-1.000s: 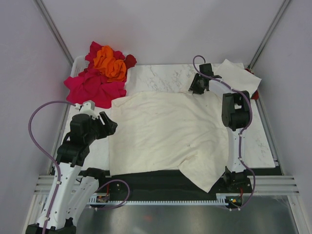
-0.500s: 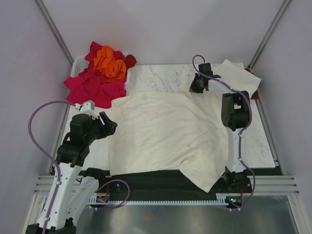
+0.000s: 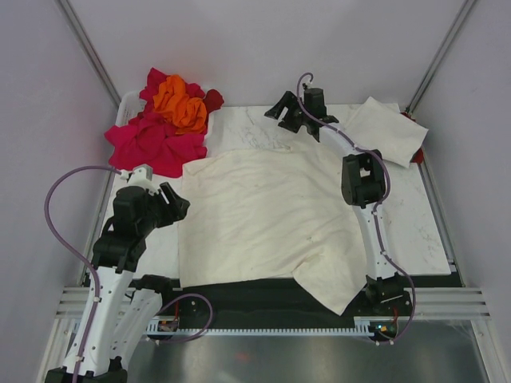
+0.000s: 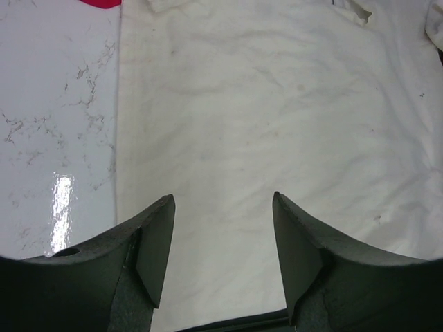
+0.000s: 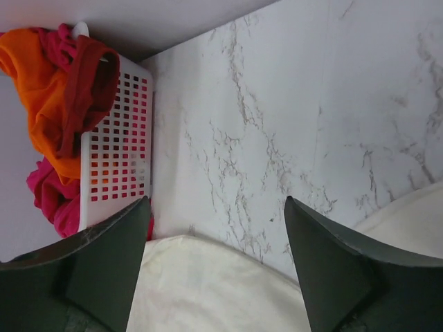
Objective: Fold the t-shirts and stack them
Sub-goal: Flatten the tshirt out
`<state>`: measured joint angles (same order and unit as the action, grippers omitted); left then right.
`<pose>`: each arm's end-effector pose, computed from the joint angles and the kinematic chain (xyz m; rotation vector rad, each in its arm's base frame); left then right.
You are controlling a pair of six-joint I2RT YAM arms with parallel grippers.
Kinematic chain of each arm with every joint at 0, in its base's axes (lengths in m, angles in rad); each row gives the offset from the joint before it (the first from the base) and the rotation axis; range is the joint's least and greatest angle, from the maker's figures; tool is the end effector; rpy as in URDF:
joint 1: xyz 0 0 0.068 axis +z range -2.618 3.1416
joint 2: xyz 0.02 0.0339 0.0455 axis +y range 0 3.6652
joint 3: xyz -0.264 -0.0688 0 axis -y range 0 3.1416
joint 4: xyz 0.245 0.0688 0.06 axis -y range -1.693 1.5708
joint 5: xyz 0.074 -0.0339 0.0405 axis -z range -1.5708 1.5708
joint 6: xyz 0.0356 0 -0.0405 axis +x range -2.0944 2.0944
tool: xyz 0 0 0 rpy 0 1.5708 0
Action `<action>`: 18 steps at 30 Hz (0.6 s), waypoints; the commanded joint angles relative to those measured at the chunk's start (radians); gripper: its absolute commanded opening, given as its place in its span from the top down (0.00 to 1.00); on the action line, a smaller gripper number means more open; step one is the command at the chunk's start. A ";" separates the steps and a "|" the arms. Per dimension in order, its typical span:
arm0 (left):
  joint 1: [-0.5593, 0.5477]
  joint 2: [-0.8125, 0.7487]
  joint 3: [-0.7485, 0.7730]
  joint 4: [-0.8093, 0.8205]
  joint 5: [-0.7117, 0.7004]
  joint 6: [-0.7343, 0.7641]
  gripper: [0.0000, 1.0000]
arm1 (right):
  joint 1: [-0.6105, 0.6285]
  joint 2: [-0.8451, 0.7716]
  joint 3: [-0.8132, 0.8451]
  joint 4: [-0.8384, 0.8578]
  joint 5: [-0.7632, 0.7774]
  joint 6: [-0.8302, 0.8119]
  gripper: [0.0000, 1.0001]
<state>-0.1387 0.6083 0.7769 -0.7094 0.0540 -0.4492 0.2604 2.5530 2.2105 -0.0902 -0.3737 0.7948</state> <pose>0.1272 -0.0197 0.3082 -0.2982 2.1166 -0.4057 0.5646 0.1639 0.1894 0.3118 2.1075 1.0266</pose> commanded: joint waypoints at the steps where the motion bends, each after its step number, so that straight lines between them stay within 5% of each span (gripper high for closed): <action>1: 0.005 -0.007 0.013 0.014 -0.009 -0.005 0.34 | -0.006 -0.008 0.040 0.055 -0.067 0.055 0.13; 10: 0.004 0.088 0.018 0.013 -0.011 -0.011 0.35 | -0.012 -0.434 -0.367 0.020 0.104 -0.135 0.11; 18: -0.039 0.430 0.039 0.210 -0.043 -0.094 0.43 | -0.010 -0.891 -0.880 0.046 0.154 -0.186 0.10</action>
<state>-0.1577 0.9340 0.7868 -0.6483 0.0437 -0.4911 0.2451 1.7950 1.4498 -0.0597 -0.2481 0.6567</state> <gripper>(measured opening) 0.590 0.895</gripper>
